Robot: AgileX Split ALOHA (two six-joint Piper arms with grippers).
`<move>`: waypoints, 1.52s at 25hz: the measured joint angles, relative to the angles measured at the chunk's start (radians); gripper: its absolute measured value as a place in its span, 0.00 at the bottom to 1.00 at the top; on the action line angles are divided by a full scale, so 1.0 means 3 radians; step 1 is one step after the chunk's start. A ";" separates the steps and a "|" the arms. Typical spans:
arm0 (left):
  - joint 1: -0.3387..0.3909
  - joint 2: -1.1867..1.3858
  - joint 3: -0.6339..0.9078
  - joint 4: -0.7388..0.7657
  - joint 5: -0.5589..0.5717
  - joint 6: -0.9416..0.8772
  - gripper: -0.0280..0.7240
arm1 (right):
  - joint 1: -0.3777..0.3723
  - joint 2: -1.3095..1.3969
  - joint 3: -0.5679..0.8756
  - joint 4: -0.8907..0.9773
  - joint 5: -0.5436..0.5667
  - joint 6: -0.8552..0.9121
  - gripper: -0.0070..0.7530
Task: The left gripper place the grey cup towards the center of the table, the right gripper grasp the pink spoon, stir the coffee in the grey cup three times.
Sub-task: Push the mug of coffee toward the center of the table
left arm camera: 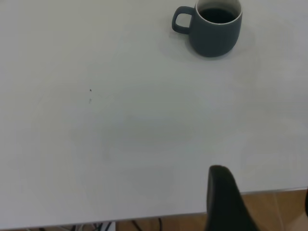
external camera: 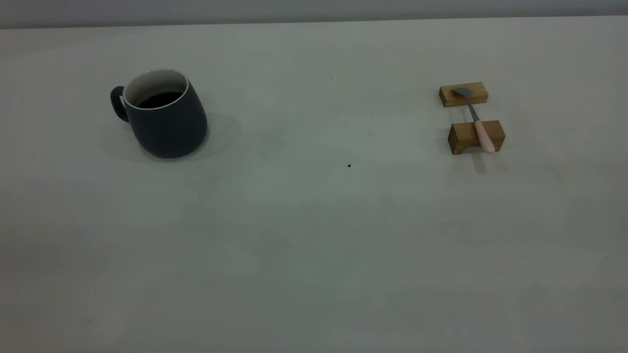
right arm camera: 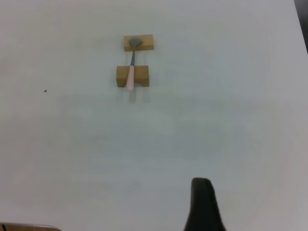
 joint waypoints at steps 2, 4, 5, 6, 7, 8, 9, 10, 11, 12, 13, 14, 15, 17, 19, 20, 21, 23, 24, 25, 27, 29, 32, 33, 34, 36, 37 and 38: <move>0.0000 0.0011 0.0000 0.0000 0.0000 -0.0081 0.66 | 0.0000 0.0000 0.0000 0.0000 0.0000 0.0000 0.78; 0.0000 0.0112 -0.0037 0.0004 0.0012 -0.0135 0.66 | 0.0000 0.0000 0.0000 0.0000 0.0000 0.0000 0.78; 0.0000 0.0231 -0.0089 0.0004 0.0008 -0.0135 0.66 | 0.0000 0.0000 0.0000 0.0000 0.0000 0.0000 0.78; 0.0000 0.0387 -0.0155 0.0004 0.0005 -0.0153 0.66 | 0.0000 0.0000 0.0000 0.0000 0.0000 0.0000 0.78; 0.0000 0.0579 -0.0214 0.0004 -0.0015 -0.0153 0.66 | 0.0000 0.0000 0.0000 0.0000 0.0000 0.0000 0.78; 0.0000 0.0758 -0.0283 0.0004 -0.0050 -0.0135 0.66 | 0.0000 0.0000 0.0000 0.0000 0.0000 0.0000 0.78; 0.0000 0.0994 -0.0352 0.0004 -0.0121 -0.0135 0.66 | 0.0000 0.0000 0.0000 0.0000 0.0000 0.0000 0.78; 0.0000 0.1246 -0.0423 0.0004 -0.0210 -0.0097 0.66 | 0.0000 0.0000 0.0000 0.0000 0.0000 0.0000 0.78; 0.0000 0.1464 -0.0483 0.0004 -0.0301 -0.0046 0.66 | 0.0000 0.0000 0.0000 0.0000 0.0000 0.0000 0.78; 0.0000 0.1730 -0.0556 0.0007 -0.0421 0.0026 0.66 | 0.0000 0.0000 0.0000 0.0000 0.0000 0.0000 0.78; 0.0000 0.2000 -0.0631 0.0024 -0.0543 0.0111 0.66 | 0.0000 0.0000 0.0000 0.0000 0.0000 0.0000 0.78; 0.0000 0.2267 -0.0696 0.0050 -0.0660 0.0194 0.66 | 0.0000 0.0000 0.0000 0.0000 0.0000 0.0000 0.78; 0.0000 0.2490 -0.0782 0.0079 -0.0747 0.0310 0.66 | 0.0000 0.0000 0.0000 0.0000 0.0000 0.0000 0.78; 0.0000 0.3023 -0.0999 0.0091 -0.0897 0.0581 0.69 | 0.0000 0.0000 0.0000 0.0000 0.0000 0.0000 0.78; 0.0000 0.3523 -0.1241 0.0085 -0.0961 0.0933 0.75 | 0.0000 0.0000 0.0000 0.0000 0.0000 0.0000 0.78; 0.0000 0.3800 -0.1380 0.0085 -0.0980 0.1105 0.79 | 0.0000 0.0000 0.0000 0.0000 0.0000 0.0000 0.78; 0.0000 0.4074 -0.1498 0.0085 -0.0994 0.1240 0.83 | 0.0000 -0.0003 0.0000 0.0000 0.0000 0.0000 0.78; 0.0000 0.4577 -0.1790 0.0085 -0.1010 0.1532 0.90 | 0.0000 -0.0003 0.0000 0.0000 0.0000 0.0000 0.78; 0.0000 0.4845 -0.1942 0.0085 -0.1017 0.1652 0.91 | 0.0000 -0.0003 0.0000 0.0000 0.0000 0.0000 0.78; 0.0000 0.5106 -0.2071 0.0071 -0.1017 0.1804 0.92 | 0.0000 -0.0003 0.0000 0.0000 0.0000 0.0000 0.78; 0.0000 0.5554 -0.2391 0.0050 -0.1003 0.2151 0.93 | 0.0000 -0.0003 0.0000 0.0000 0.0000 0.0000 0.78; 0.0000 0.5949 -0.2681 0.0024 -0.0942 0.2446 0.93 | 0.0000 -0.0003 0.0000 0.0000 0.0000 0.0000 0.78; 0.0000 0.6479 -0.3068 0.0018 -0.0833 0.2683 0.93 | 0.0000 -0.0003 0.0000 0.0000 0.0000 0.0000 0.78; 0.0000 0.6603 -0.3169 0.0018 -0.0823 0.2755 0.93 | 0.0000 -0.0003 0.0000 0.0000 0.0000 0.0000 0.78; 0.0000 0.6742 -0.3257 0.0021 -0.0816 0.2860 0.92 | 0.0000 -0.0006 0.0000 0.0000 0.0000 0.0000 0.78; 0.0000 0.6972 -0.3389 0.0021 -0.0826 0.3115 0.92 | 0.0000 -0.0006 0.0000 0.0000 0.0000 0.0000 0.78; 0.0000 0.7084 -0.3442 0.0021 -0.0852 0.3267 0.92 | 0.0000 -0.0006 0.0000 0.0000 0.0000 0.0000 0.78; 0.0000 0.7183 -0.3482 0.0021 -0.0897 0.3432 0.92 | 0.0000 -0.0006 0.0000 0.0000 0.0000 0.0000 0.78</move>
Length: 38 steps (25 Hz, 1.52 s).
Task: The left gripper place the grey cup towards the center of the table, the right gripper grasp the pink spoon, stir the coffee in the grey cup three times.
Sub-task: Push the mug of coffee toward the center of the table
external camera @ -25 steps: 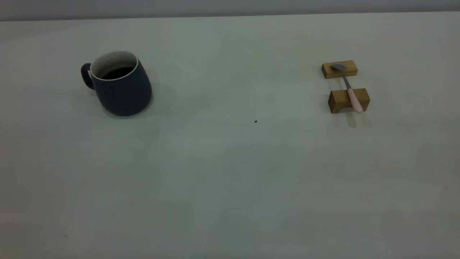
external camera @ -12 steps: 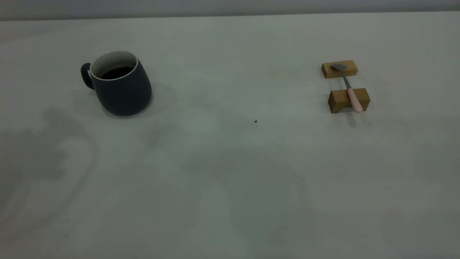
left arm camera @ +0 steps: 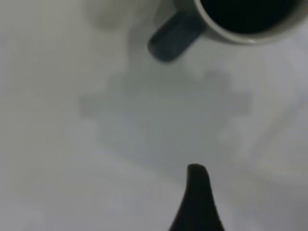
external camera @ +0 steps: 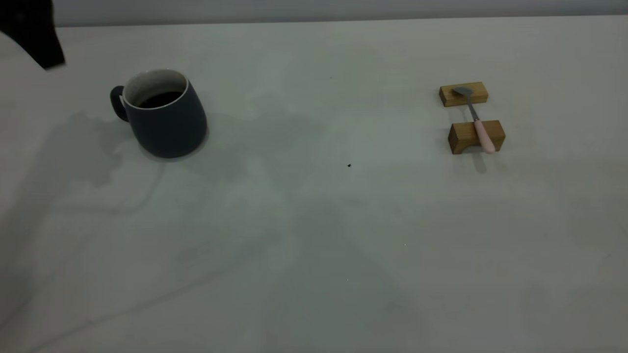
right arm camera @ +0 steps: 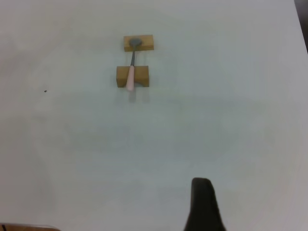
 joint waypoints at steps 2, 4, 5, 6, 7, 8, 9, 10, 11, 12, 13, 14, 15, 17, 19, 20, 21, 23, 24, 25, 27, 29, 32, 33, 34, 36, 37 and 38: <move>-0.0007 0.0154 -0.0031 0.0000 -0.0139 0.0312 0.91 | 0.0000 0.0000 0.0000 0.0000 0.0000 0.0000 0.78; -0.0011 0.0266 -0.0034 0.0002 -0.0319 0.0601 0.89 | 0.0000 0.0000 0.0000 0.0000 0.0000 0.0000 0.78; -0.0015 0.0318 -0.0037 0.0002 -0.0405 0.0728 0.87 | 0.0000 0.0000 0.0000 0.0000 0.0000 0.0000 0.78; -0.0025 0.0368 -0.0037 0.0004 -0.0483 0.0849 0.85 | 0.0000 0.0000 0.0000 0.0000 0.0000 0.0000 0.78; -0.0040 0.0408 -0.0037 0.0007 -0.0548 0.0925 0.84 | 0.0000 0.0000 0.0000 0.0000 0.0000 0.0000 0.78; -0.0067 0.0455 -0.0037 0.0007 -0.0618 0.0991 0.82 | 0.0000 0.0000 0.0000 0.0000 0.0000 0.0000 0.78; -0.0091 0.0487 -0.0037 0.0010 -0.0673 0.1072 0.80 | 0.0000 0.0000 0.0000 0.0000 0.0000 0.0000 0.78; -0.0121 0.0527 -0.0037 0.0010 -0.0736 0.1154 0.79 | 0.0000 0.0000 0.0000 0.0000 0.0000 0.0000 0.78; -0.0150 0.0562 -0.0037 0.0010 -0.0802 0.1238 0.78 | 0.0000 0.0000 0.0000 0.0000 0.0000 0.0000 0.78; -0.0182 0.0591 -0.0037 0.0010 -0.0873 0.1309 0.77 | 0.0000 0.0000 0.0000 0.0000 0.0000 0.0000 0.78; -0.0213 0.0607 -0.0037 0.0010 -0.0929 0.1381 0.77 | 0.0000 0.0000 0.0000 0.0000 0.0000 0.0000 0.78; -0.0244 0.0625 -0.0037 0.0029 -0.0968 0.1447 0.77 | 0.0000 0.0000 0.0000 0.0000 0.0000 0.0000 0.78; -0.0252 0.0629 -0.0037 0.0029 -0.1011 0.1486 0.77 | 0.0000 0.0000 0.0000 0.0000 0.0000 0.0000 0.78; -0.0284 0.0629 -0.0037 0.0029 -0.1106 0.1530 0.77 | 0.0000 0.0000 0.0000 0.0000 0.0000 0.0000 0.78; -0.0302 0.0630 -0.0037 0.0029 -0.1190 0.1541 0.77 | 0.0000 0.0000 0.0000 0.0000 0.0000 0.0000 0.78; -0.0311 0.0633 -0.0037 0.0029 -0.1210 0.1541 0.77 | 0.0000 0.0000 0.0000 0.0000 0.0000 0.0000 0.78; -0.0310 0.0637 -0.0037 0.0029 -0.1213 0.1541 0.77 | 0.0000 0.0000 0.0000 0.0000 0.0000 0.0000 0.78; -0.0313 0.0650 -0.0040 0.0029 -0.1209 0.1541 0.76 | 0.0000 0.0000 0.0000 0.0000 0.0000 0.0000 0.78; -0.0313 0.0657 -0.0040 0.0029 -0.1192 0.1541 0.75 | 0.0000 0.0000 0.0000 0.0000 0.0000 0.0000 0.78; -0.0314 0.0663 -0.0040 0.0029 -0.1186 0.1541 0.74 | 0.0000 0.0000 0.0000 0.0000 0.0000 0.0000 0.78; -0.0314 0.0663 -0.0044 0.0029 -0.1159 0.1541 0.69 | 0.0000 0.0000 0.0000 0.0000 0.0000 0.0000 0.78; -0.0314 0.0663 -0.0047 0.0029 -0.1142 0.1541 0.63 | 0.0000 0.0000 0.0000 0.0000 0.0000 0.0000 0.78; -0.0314 0.0663 -0.0054 0.0029 -0.1131 0.1541 0.52 | 0.0000 0.0000 0.0000 0.0000 0.0000 0.0000 0.78; -0.0314 0.0663 -0.0057 0.0029 -0.1114 0.1541 0.49 | 0.0000 0.0000 0.0000 0.0000 0.0000 0.0000 0.78; -0.0314 0.0663 -0.0062 0.0029 -0.1097 0.1541 0.45 | 0.0000 0.0000 0.0000 0.0000 0.0000 0.0000 0.78; -0.0314 0.0663 -0.0066 0.0029 -0.1076 0.1541 0.39 | 0.0000 0.0000 0.0000 0.0000 0.0000 0.0000 0.78; -0.0314 0.0663 -0.0066 0.0029 -0.1069 0.1538 0.38 | 0.0000 0.0000 0.0000 0.0000 0.0000 0.0000 0.78; -0.0314 0.0663 -0.0069 0.0029 -0.1066 0.1538 0.37 | 0.0000 0.0000 0.0000 0.0000 0.0000 0.0000 0.78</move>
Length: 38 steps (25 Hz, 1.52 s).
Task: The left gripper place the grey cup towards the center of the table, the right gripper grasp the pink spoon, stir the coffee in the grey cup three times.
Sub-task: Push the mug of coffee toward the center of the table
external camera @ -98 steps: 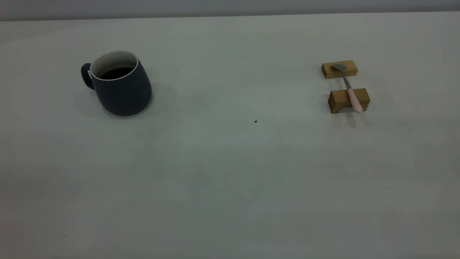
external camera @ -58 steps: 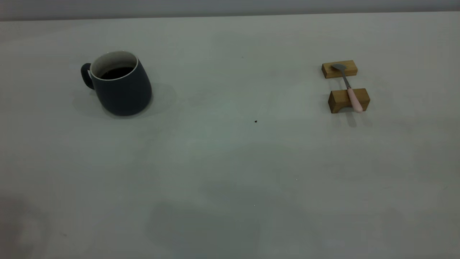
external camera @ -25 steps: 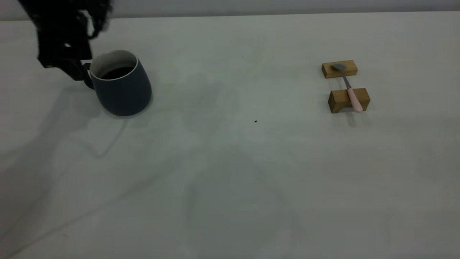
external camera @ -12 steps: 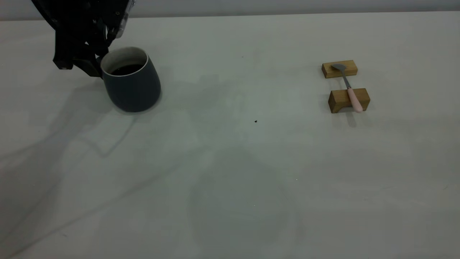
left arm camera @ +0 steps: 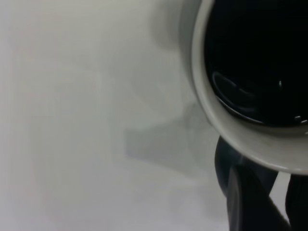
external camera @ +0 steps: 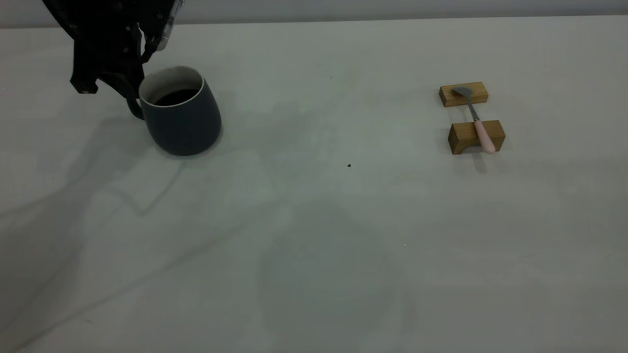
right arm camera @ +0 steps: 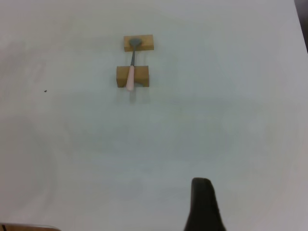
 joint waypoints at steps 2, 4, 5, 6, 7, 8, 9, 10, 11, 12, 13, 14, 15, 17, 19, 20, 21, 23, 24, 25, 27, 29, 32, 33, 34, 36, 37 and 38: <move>0.0000 0.0000 0.0000 0.0000 0.0000 0.0000 0.38 | 0.0000 0.0000 0.0000 0.0000 0.0000 0.0000 0.78; 0.0000 0.0000 0.0000 0.0031 0.0000 0.0000 0.40 | 0.0000 0.0000 0.0000 0.0000 0.0000 0.0000 0.78; 0.0000 0.0000 0.0000 0.0041 0.0000 0.0003 0.42 | 0.0000 0.0000 0.0000 0.0000 0.0000 0.0000 0.78; 0.0000 0.0000 0.0000 0.0057 0.0000 0.0003 0.45 | 0.0000 0.0000 0.0000 0.0000 0.0000 0.0000 0.78; 0.0000 0.0000 0.0000 0.0074 0.0000 0.0003 0.49 | 0.0000 0.0000 0.0000 0.0000 0.0000 0.0000 0.78; -0.0003 0.0000 0.0000 0.0097 0.0000 0.0006 0.53 | 0.0000 0.0000 0.0000 0.0000 0.0000 0.0000 0.78; -0.0003 0.0004 0.0000 0.0104 0.0002 0.0015 0.57 | 0.0000 0.0000 0.0000 0.0000 0.0000 0.0000 0.78; -0.0003 0.0006 0.0000 0.0106 0.0004 0.0035 0.61 | 0.0000 0.0000 0.0000 0.0000 0.0000 0.0000 0.78; -0.0003 0.0011 0.0000 0.0115 0.0004 0.0066 0.65 | 0.0000 0.0000 0.0000 0.0000 0.0000 0.0000 0.78; -0.0003 0.0011 0.0000 0.0115 0.0001 0.0094 0.69 | 0.0000 0.0000 0.0000 0.0000 0.0000 0.0000 0.78; -0.0003 0.0016 0.0000 0.0115 -0.0003 0.0114 0.71 | 0.0000 0.0000 0.0000 0.0000 0.0000 0.0000 0.78; -0.0003 0.0017 0.0000 0.0115 -0.0022 0.0130 0.72 | 0.0000 0.0000 0.0000 0.0000 0.0000 0.0000 0.78; -0.0003 0.0023 0.0000 0.0115 -0.0051 0.0149 0.73 | 0.0000 0.0000 0.0000 0.0000 0.0000 0.0000 0.78; -0.0003 0.0040 0.0000 0.0115 -0.0100 0.0170 0.74 | 0.0000 0.0000 0.0000 0.0000 0.0000 0.0000 0.78; -0.0003 0.0071 0.0000 0.0115 -0.0138 0.0177 0.74 | 0.0000 0.0000 0.0000 0.0000 0.0000 0.0000 0.78; -0.0003 0.0090 0.0000 0.0115 -0.0146 0.0177 0.74 | 0.0000 0.0000 0.0000 0.0000 0.0000 0.0000 0.78; -0.0003 0.0119 0.0000 0.0115 -0.0150 0.0177 0.74 | 0.0000 0.0000 0.0000 0.0000 0.0000 0.0000 0.78; -0.0003 0.0163 0.0000 0.0115 -0.0153 0.0177 0.74 | 0.0000 0.0000 0.0000 0.0000 0.0000 0.0000 0.78; -0.0003 0.0173 0.0000 0.0115 -0.0153 0.0177 0.73 | 0.0000 0.0000 0.0000 0.0000 0.0000 0.0000 0.78; -0.0003 0.0174 0.0000 0.0115 -0.0153 0.0177 0.70 | 0.0000 0.0000 0.0000 0.0000 0.0000 0.0000 0.78; -0.0003 0.0174 0.0000 0.0115 -0.0154 0.0177 0.63 | 0.0000 0.0000 0.0000 0.0000 0.0000 0.0000 0.78; -0.0006 0.0174 0.0000 0.0115 -0.0150 0.0177 0.52 | 0.0000 0.0000 0.0000 0.0000 0.0000 0.0000 0.78; -0.0036 0.0174 0.0000 0.0122 -0.0135 0.0177 0.33 | 0.0000 0.0000 0.0000 0.0000 0.0000 0.0000 0.78; -0.0054 0.0174 0.0000 0.0119 -0.0126 0.0177 0.30 | 0.0000 0.0000 0.0000 0.0000 0.0000 0.0000 0.78; -0.0072 0.0174 0.0000 0.0119 -0.0121 0.0177 0.30 | 0.0000 0.0000 0.0000 0.0000 0.0000 0.0000 0.78; -0.0127 0.0174 0.0000 0.0119 -0.0118 0.0177 0.30 | 0.0000 0.0000 0.0000 0.0000 0.0000 0.0000 0.78; -0.0156 0.0174 0.0000 0.0119 -0.0118 0.0177 0.30 | 0.0000 0.0000 0.0000 0.0000 0.0000 0.0000 0.78; -0.0193 0.0174 0.0000 0.0119 -0.0118 0.0173 0.30 | 0.0000 0.0000 0.0000 0.0000 0.0000 0.0000 0.78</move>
